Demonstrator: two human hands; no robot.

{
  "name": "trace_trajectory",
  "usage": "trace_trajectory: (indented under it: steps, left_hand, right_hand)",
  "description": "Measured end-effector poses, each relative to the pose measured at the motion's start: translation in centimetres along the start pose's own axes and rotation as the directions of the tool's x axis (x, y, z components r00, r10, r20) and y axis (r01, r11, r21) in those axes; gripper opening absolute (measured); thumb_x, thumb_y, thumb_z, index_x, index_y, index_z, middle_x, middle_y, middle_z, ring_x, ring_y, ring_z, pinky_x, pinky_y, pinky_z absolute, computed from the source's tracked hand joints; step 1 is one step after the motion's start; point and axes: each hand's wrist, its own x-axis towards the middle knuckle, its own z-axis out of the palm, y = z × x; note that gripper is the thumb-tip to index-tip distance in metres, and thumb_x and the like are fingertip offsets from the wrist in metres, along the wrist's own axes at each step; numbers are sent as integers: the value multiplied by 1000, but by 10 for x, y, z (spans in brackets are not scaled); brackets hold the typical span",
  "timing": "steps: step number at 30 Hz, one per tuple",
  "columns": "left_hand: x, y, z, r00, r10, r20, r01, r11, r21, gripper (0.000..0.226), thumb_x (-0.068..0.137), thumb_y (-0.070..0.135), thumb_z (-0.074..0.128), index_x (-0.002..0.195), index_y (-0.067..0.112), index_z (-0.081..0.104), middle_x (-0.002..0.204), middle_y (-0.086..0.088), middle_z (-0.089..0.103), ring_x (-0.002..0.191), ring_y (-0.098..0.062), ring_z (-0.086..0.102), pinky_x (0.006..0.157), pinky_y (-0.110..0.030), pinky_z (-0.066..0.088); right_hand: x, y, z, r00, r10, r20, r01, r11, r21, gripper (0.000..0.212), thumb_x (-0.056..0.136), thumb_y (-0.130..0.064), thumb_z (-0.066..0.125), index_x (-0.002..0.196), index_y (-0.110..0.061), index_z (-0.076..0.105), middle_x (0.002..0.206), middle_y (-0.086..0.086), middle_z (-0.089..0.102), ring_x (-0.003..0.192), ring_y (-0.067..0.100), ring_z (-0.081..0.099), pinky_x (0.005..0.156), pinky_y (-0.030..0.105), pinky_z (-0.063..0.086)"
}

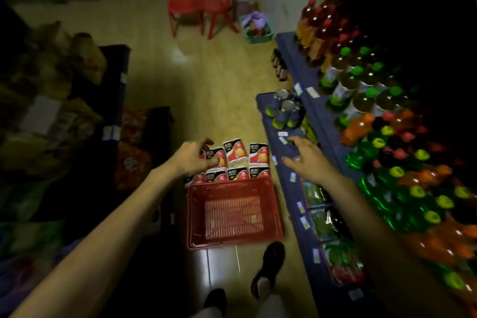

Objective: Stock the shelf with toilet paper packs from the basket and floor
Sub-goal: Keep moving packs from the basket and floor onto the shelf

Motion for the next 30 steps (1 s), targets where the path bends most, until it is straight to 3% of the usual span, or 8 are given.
trace_trajectory:
  steps: [4, 8, 14, 21, 30]
  left_hand:
    - [27, -24, 10, 991, -123, -58, 121, 992, -35, 60, 78, 40, 73, 127, 9, 57, 122, -10, 65, 110, -23, 62, 95, -32, 49]
    - [53, -57, 24, 968, -226, -108, 220, 974, -61, 61, 83, 36, 72, 134, 9, 51, 128, -6, 60, 116, -20, 59, 90, -19, 41]
    - [109, -145, 52, 930, -338, -148, 329, 941, -80, 61, 86, 38, 69, 138, 13, 48, 134, -7, 57, 121, -19, 55, 95, -25, 42]
    - [212, -287, 114, 928, -346, -138, 332, 936, -114, 65, 86, 35, 68, 141, 16, 40, 129, -6, 58, 117, -20, 56, 84, -19, 39]
    - [357, -473, 228, 941, -333, -54, 315, 925, -212, 76, 81, 32, 74, 145, 16, 36, 139, -9, 50, 122, -22, 53, 92, -26, 44]
  right_hand:
    - [63, 14, 31, 998, -34, 52, 33, 999, 21, 57, 89, -25, 65, 139, -7, 44, 136, 19, 48, 126, 35, 47, 98, 42, 43]
    - [119, 25, 76, 983, -112, 144, 107, 993, 42, 53, 86, -24, 65, 134, -10, 49, 131, 16, 52, 123, 33, 50, 97, 41, 44]
    - [206, 36, 166, 963, -171, 206, 178, 984, -14, 54, 90, -28, 59, 141, -15, 43, 141, 10, 47, 127, 30, 47, 94, 37, 43]
    - [320, 59, 311, 961, -191, 199, 199, 980, -25, 57, 91, -30, 59, 143, -16, 41, 143, 9, 47, 128, 27, 46, 97, 34, 41]
    - [440, 115, 498, 971, -166, 170, 176, 983, -44, 55, 89, -28, 61, 140, -17, 43, 138, 11, 50, 126, 29, 47, 98, 39, 43]
